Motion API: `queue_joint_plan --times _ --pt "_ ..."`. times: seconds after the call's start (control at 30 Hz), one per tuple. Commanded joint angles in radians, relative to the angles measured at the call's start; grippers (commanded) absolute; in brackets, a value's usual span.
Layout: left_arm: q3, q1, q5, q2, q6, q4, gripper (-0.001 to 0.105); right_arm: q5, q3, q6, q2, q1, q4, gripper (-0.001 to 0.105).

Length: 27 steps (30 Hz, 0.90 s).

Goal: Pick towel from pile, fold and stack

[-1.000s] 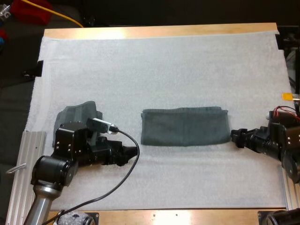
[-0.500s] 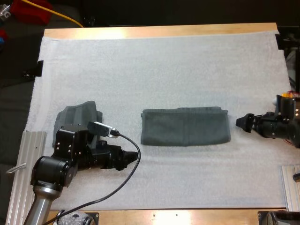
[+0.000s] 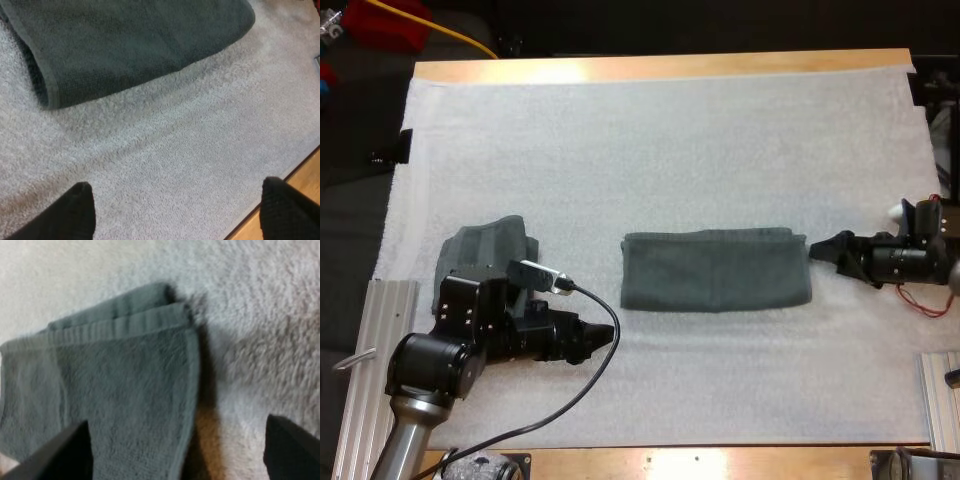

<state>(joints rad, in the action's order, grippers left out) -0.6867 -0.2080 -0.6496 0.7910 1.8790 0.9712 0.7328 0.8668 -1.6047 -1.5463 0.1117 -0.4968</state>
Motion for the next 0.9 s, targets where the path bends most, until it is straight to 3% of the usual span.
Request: queue_joint_plan --times 0.0,0.17,0.43,0.7,0.87 --pt "-0.005 0.002 0.01 -0.006 -0.004 0.004 0.066 0.04 0.006 0.01 -0.011 -0.008 0.013 0.069" --pt "-0.005 0.002 0.01 -0.006 -0.004 0.004 0.066 0.035 0.006 0.042 -0.052 -0.061 0.062 0.069" --pt "-0.005 0.002 0.01 -0.006 -0.004 0.004 0.066 -0.004 0.006 0.196 -0.125 -0.178 0.163 0.069" --pt "-0.005 0.002 0.01 -0.006 -0.004 0.004 0.066 -0.015 0.006 0.226 -0.16 -0.277 0.164 0.069" --pt "-0.005 0.002 0.003 -0.006 -0.004 0.004 0.066 -0.024 0.006 0.256 -0.16 -0.278 0.162 0.067"
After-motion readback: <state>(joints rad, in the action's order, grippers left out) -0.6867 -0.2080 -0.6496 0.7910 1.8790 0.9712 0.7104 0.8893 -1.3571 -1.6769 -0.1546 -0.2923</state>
